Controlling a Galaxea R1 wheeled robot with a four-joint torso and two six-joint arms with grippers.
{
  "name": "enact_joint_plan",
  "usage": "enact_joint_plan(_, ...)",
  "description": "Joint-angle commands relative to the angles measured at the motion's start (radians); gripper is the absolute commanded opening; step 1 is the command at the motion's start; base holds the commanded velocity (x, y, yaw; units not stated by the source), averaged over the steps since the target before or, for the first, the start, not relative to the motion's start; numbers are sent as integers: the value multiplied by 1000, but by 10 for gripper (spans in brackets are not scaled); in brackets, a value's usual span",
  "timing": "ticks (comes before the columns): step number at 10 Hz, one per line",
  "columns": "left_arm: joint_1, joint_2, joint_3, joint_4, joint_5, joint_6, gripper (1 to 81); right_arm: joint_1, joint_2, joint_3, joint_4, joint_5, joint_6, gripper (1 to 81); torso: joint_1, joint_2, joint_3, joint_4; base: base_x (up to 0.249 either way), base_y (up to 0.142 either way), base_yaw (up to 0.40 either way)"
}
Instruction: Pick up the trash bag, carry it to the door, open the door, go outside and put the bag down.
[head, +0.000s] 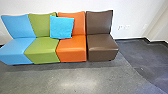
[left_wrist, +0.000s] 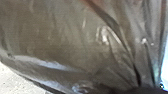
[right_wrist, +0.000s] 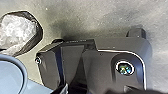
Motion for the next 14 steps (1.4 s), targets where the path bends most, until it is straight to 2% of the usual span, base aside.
enact_joint_plan(1, 18, -23, 2, -8, 77, 73, 10, -20, 24, -39, 15, -45, -40, 811, -63, 97, 93, 0, 0, 0, 0)
enact_joint_plan(4, 68, 12, -51, -8, 75, 121, 10, -69, 84, -119, 13, -25, -64, 811, -131, 200, 197, 0, 0, 0, 0)
enact_joint_plan(6, 91, 38, -59, 1, 74, 125, 10, -101, 126, -179, 13, -25, -84, 811, -174, 265, 263, 0, 0, 0, 0)
enact_joint_plan(8, 129, 80, -87, 50, 72, 125, 10, -130, 172, -239, 13, -18, -104, 811, -216, 328, 322, 0, 0, 0, 0)
enact_joint_plan(9, 153, 101, -111, 73, 59, 125, 10, -148, 190, -268, 13, 10, -106, 811, -243, 368, 355, 0, 0, 0, 0)
enact_joint_plan(11, 206, 137, -140, 119, 9, 125, 10, -173, 239, -326, 10, 15, -109, 811, -288, 436, 412, 0, 0, 0, 0)
enact_joint_plan(13, 245, 160, -159, 128, -24, 131, 10, -192, 296, -387, -4, 16, -121, 811, -331, 502, 438, 0, 0, 0, 0)
enact_joint_plan(14, 258, 170, -170, 133, -27, 150, 10, -202, 324, -417, -15, 16, -121, 811, -355, 536, 452, 0, 0, 0, 0)
